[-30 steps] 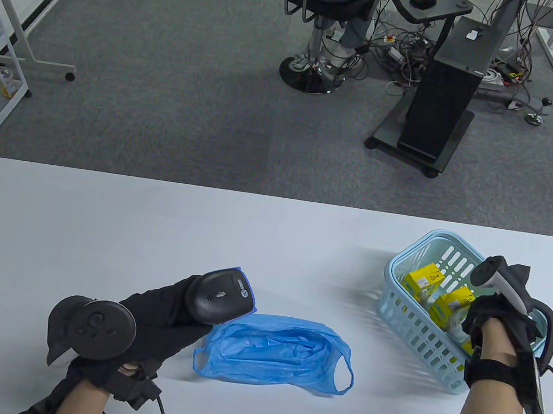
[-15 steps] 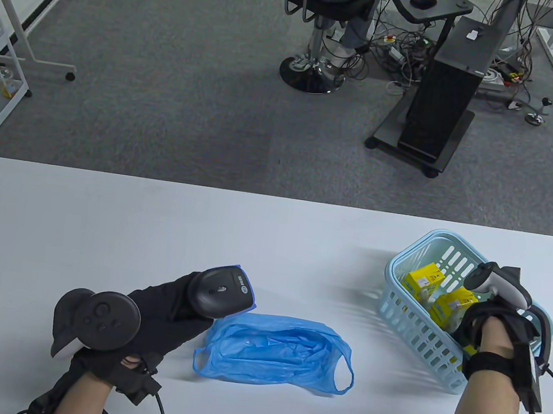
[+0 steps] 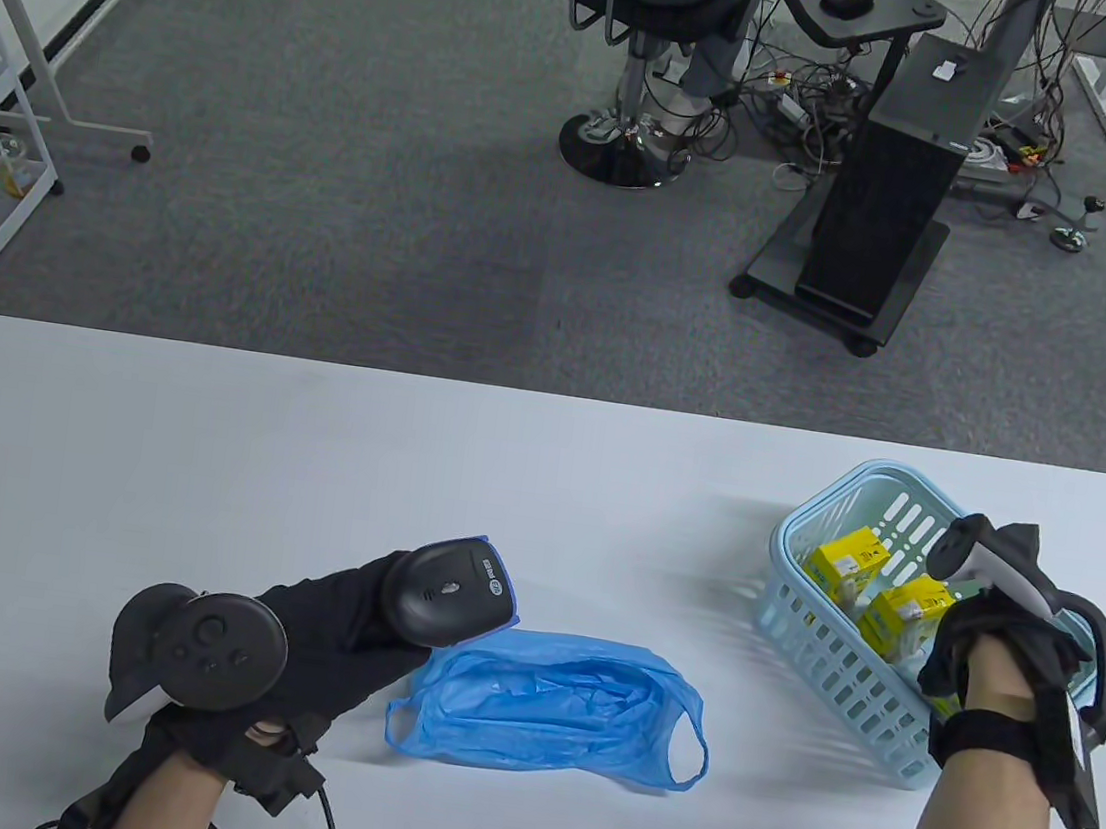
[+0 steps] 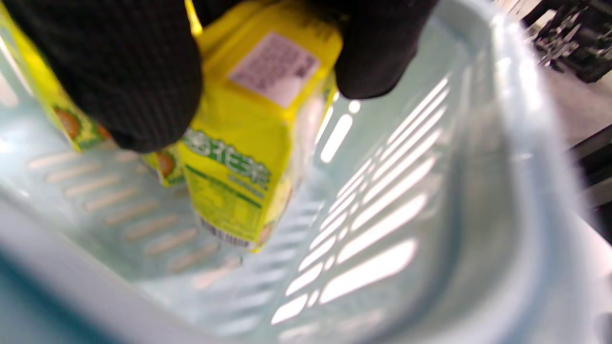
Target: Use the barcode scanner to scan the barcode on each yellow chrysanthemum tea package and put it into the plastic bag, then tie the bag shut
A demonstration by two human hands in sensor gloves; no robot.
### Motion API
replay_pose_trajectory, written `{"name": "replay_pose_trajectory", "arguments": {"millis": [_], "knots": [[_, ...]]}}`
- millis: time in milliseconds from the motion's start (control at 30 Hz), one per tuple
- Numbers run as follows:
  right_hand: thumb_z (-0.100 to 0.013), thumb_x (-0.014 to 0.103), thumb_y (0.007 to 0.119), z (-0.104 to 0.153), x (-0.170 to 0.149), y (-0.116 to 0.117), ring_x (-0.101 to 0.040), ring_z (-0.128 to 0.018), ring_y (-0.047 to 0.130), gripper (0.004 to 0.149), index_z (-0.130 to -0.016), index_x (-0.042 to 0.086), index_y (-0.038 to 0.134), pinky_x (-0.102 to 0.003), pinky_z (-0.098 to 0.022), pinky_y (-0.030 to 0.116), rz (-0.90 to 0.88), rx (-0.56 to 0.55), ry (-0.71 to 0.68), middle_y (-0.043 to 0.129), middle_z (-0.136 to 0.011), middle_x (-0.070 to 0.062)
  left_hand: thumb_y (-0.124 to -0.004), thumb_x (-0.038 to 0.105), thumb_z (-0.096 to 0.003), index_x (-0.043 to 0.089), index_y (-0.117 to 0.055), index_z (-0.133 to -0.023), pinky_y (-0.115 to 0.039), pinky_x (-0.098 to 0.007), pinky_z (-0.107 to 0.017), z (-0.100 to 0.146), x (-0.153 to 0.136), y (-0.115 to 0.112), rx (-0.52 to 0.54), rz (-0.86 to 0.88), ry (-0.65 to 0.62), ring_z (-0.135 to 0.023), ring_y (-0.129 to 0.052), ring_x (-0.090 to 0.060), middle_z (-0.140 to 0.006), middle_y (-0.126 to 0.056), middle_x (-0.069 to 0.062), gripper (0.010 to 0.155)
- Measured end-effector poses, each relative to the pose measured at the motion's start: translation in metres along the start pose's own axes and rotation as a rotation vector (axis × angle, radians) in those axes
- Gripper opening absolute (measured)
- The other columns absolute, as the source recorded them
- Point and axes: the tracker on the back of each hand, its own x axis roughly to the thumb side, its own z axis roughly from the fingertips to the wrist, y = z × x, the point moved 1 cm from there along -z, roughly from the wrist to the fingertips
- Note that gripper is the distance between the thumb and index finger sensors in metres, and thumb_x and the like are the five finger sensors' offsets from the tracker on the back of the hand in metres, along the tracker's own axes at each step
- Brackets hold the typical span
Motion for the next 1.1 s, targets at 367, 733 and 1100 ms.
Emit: {"name": "replay_pose_trajectory", "arguments": {"millis": [367, 733, 1100], "knots": [[-0.032, 0.034, 0.087, 0.082, -0.001, -0.054, -0.045, -0.097, 0.055, 0.073, -0.099, 0.017, 0.064, -0.049, -0.068, 0.066, 0.03, -0.289, -0.036, 0.045, -0.107, -0.019, -0.088, 0.055, -0.0487, 0.023, -0.075, -0.101, -0.092, -0.041, -0.039, 0.007, 0.031, 0.006, 0.053, -0.082, -0.055, -0.056, -0.111, -0.022, -0.08, -0.1, -0.003, 0.062], [-0.033, 0.043, 0.083, 0.153, 0.056, -0.076, -0.041, -0.094, 0.064, 0.077, -0.101, 0.016, 0.06, -0.059, -0.062, 0.07, -0.128, -0.499, -0.34, 0.051, -0.105, -0.018, -0.093, 0.044, -0.0473, 0.021, -0.072, -0.1, -0.089, -0.042, -0.044, 0.009, 0.037, 0.006, 0.064, -0.127, -0.057, -0.056, -0.107, -0.018, -0.08, -0.097, 0.0, 0.061], [-0.029, 0.054, 0.084, 0.197, 0.104, -0.047, -0.033, -0.087, 0.077, 0.078, -0.097, 0.019, 0.069, -0.051, -0.063, 0.074, -0.361, -0.707, -0.732, 0.065, -0.1, -0.015, -0.093, 0.042, -0.0478, 0.023, -0.071, -0.1, -0.087, -0.043, -0.046, 0.001, 0.026, -0.007, 0.017, -0.161, -0.019, -0.058, -0.104, -0.017, -0.081, -0.094, 0.0, 0.06]]}}
